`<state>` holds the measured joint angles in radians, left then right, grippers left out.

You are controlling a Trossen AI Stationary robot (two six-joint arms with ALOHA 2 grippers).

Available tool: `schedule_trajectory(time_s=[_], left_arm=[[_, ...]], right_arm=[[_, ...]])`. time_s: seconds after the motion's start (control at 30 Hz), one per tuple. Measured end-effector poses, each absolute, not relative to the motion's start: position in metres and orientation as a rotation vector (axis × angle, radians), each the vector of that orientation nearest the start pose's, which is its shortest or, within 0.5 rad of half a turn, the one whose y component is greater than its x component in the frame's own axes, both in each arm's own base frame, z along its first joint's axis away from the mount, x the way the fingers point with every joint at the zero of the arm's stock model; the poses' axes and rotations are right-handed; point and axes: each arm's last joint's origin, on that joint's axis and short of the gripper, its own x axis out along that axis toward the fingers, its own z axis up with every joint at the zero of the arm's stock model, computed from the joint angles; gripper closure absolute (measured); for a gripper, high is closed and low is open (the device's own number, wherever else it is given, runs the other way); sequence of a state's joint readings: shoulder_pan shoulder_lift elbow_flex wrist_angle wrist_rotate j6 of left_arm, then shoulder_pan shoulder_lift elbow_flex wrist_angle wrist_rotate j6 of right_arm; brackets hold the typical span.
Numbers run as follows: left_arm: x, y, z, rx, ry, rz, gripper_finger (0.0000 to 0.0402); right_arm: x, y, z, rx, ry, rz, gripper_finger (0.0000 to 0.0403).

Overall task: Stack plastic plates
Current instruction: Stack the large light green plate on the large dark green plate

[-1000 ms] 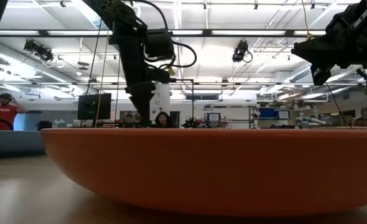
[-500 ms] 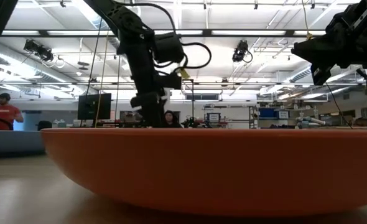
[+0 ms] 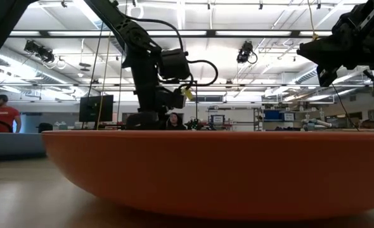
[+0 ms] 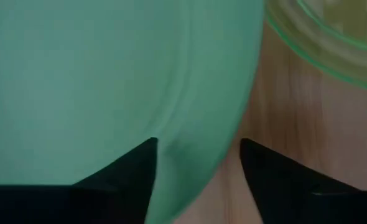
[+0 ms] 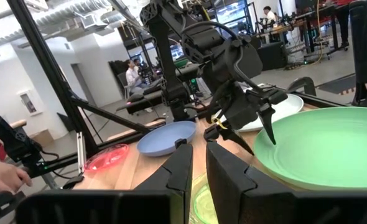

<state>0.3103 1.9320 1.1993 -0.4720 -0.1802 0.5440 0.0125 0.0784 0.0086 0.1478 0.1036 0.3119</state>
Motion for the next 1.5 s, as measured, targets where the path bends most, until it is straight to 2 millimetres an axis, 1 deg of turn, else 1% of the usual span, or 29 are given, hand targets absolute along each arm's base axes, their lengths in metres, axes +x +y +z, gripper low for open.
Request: schedule_trajectory(time_s=[0.13,0.23,0.33,0.37,0.47,0.53,0.6,0.7,0.77,0.83,0.93,1.0,1.1,1.17,1.27,1.4,1.5], left_arm=[[0.351,0.118,0.142,0.393,1.287,0.089,0.0252],[0.351,0.119,0.142,0.409,1.301,0.129,0.0314],[0.352,0.117,0.143,0.460,1.316,0.171,0.0373],[0.354,0.116,0.144,0.487,1.309,0.196,0.0384],[0.358,0.106,0.148,0.590,1.324,0.218,0.0384],[0.364,0.098,0.154,0.660,1.318,0.199,0.0379],[0.373,0.090,0.168,0.687,1.279,0.190,0.0380],[0.386,0.075,0.195,0.713,1.230,0.182,0.0388],[0.393,0.062,0.213,0.732,1.198,0.164,0.0388],[0.404,0.045,0.234,0.750,1.123,0.162,0.0388],[0.415,0.008,0.265,0.773,1.009,0.125,0.0386],[0.418,-0.018,0.280,0.785,0.942,0.081,0.0386],[0.417,-0.052,0.297,0.731,0.873,0.045,0.0386],[0.414,-0.068,0.304,0.680,0.855,0.024,0.0385],[0.408,-0.087,0.302,0.600,0.868,-0.019,0.0385],[0.400,-0.100,0.297,0.543,0.920,-0.051,0.0385],[0.395,-0.104,0.293,0.566,0.963,-0.069,0.0386]], right_arm=[[0.102,-0.002,0.174,0.316,-0.091,-0.078,0.0347],[0.102,-0.002,0.174,0.316,-0.091,-0.078,0.0347],[0.102,-0.002,0.174,0.316,-0.092,-0.078,0.0347],[0.102,-0.002,0.174,0.316,-0.091,-0.078,0.0347],[0.102,-0.002,0.174,0.316,-0.091,-0.078,0.0347],[0.102,-0.002,0.174,0.316,-0.091,-0.078,0.0347],[0.102,-0.002,0.174,0.316,-0.091,-0.078,0.0347],[0.102,-0.002,0.174,0.316,-0.091,-0.078,0.0347],[0.102,-0.002,0.174,0.316,-0.092,-0.078,0.0347],[0.102,-0.002,0.175,0.316,-0.092,-0.078,0.0347],[0.102,-0.002,0.175,0.316,-0.098,-0.078,0.0347],[0.102,-0.002,0.176,0.317,-0.108,-0.077,0.0347],[0.101,-0.002,0.177,0.332,-0.117,-0.074,0.0347],[0.101,-0.002,0.180,0.408,-0.155,-0.062,0.0347],[0.100,-0.002,0.185,0.559,-0.205,-0.039,0.0347],[0.098,-0.002,0.195,0.766,-0.319,0.026,0.0347],[0.095,-0.002,0.203,0.847,-0.399,0.075,0.0347]])
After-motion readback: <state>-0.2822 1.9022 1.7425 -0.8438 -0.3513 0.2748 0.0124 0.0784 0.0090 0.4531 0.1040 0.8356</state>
